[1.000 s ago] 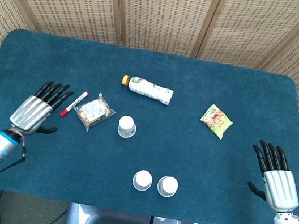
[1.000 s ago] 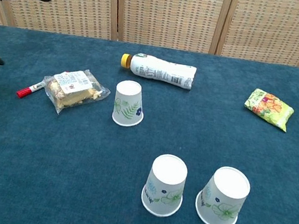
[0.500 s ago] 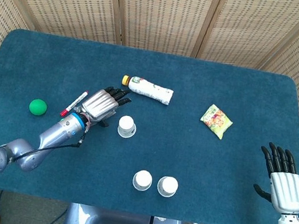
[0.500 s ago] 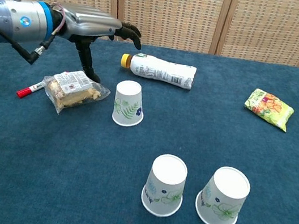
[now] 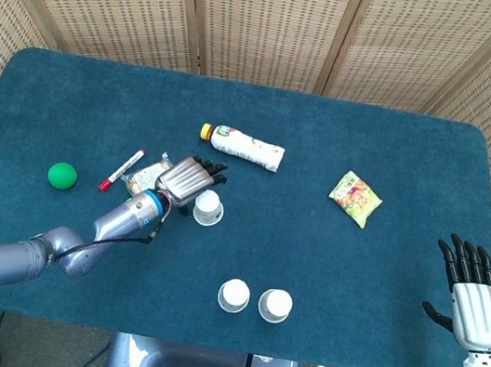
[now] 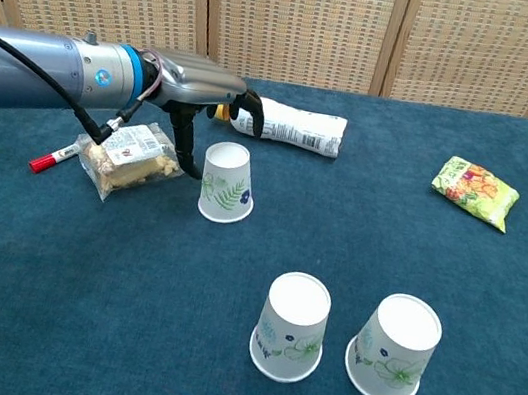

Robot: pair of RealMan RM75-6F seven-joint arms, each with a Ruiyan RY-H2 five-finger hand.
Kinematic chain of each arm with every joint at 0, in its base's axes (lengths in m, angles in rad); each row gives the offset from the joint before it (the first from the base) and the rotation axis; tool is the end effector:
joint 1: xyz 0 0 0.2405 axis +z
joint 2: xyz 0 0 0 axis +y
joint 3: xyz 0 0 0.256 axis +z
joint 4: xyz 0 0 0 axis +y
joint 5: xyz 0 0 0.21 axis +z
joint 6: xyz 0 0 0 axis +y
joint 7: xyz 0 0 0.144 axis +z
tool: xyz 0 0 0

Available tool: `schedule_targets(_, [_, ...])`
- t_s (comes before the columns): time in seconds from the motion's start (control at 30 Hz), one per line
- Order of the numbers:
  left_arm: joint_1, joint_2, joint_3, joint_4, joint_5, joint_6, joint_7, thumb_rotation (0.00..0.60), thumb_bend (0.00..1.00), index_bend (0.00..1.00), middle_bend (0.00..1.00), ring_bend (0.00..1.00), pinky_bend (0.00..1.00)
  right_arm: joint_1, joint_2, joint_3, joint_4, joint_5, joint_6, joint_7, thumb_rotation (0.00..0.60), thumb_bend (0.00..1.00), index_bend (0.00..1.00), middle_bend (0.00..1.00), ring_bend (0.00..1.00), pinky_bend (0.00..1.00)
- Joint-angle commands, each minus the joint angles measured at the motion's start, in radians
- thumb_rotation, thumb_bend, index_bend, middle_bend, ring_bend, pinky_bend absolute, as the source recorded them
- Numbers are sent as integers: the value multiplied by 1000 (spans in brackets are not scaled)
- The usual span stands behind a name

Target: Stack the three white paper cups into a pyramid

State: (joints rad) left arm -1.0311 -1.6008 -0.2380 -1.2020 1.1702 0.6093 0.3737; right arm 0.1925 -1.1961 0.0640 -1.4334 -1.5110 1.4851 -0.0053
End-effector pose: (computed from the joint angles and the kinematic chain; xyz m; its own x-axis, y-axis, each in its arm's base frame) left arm -0.0807 0.4133 -0.0398 0.7138 0.1854 0.6753 0.6191 -0.6178 -0.4848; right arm -0.3146 -0.2212 0.1535 0.4849 0.0716 0.8716 -0.8661 -0.0993 0.4899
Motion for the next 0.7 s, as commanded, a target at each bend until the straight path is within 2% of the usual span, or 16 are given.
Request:
schedule_targets(0.03, [-18,-35,8,40,-15,1,-7,600,5,311,195,266,337,-1,-1,2,1,-1,0,0,600,0,28,0,0,0])
schedule_targets(0.13, [-28,-59,11,67,-19,6,-13,600,68,380,253,317,373,-2,-1,3,3,-13,8,8,600,0,37,0,0,0])
schedule_targets(0.2, [-32,-76,9,81,-20,21,-23,600,147,442,309,367,386,-4,-2,4,8,-20,15,14,600,0,45,0,0,0])
schedule_targets(0.3, [-35,-85,10,94,-12,41,-28,600,197,491,355,406,392,-5,-1,5,11,-23,15,25,600,0,55,0,0,0])
schedule_targets(0.43, [-40,-71,16,77,-14,40,-30,600,226,518,379,426,393,-7,-1,6,15,-27,16,31,600,0,60,0,0,0])
schedule_targets(0.63, [-35,-20,7,-13,11,85,-53,600,214,516,380,426,393,-11,2,11,11,-30,22,34,600,0,60,0,0,0])
schedule_targets(0.7, [-35,16,0,-73,30,103,-57,600,212,511,380,426,393,-13,4,13,8,-30,25,36,600,0,60,0,0,0])
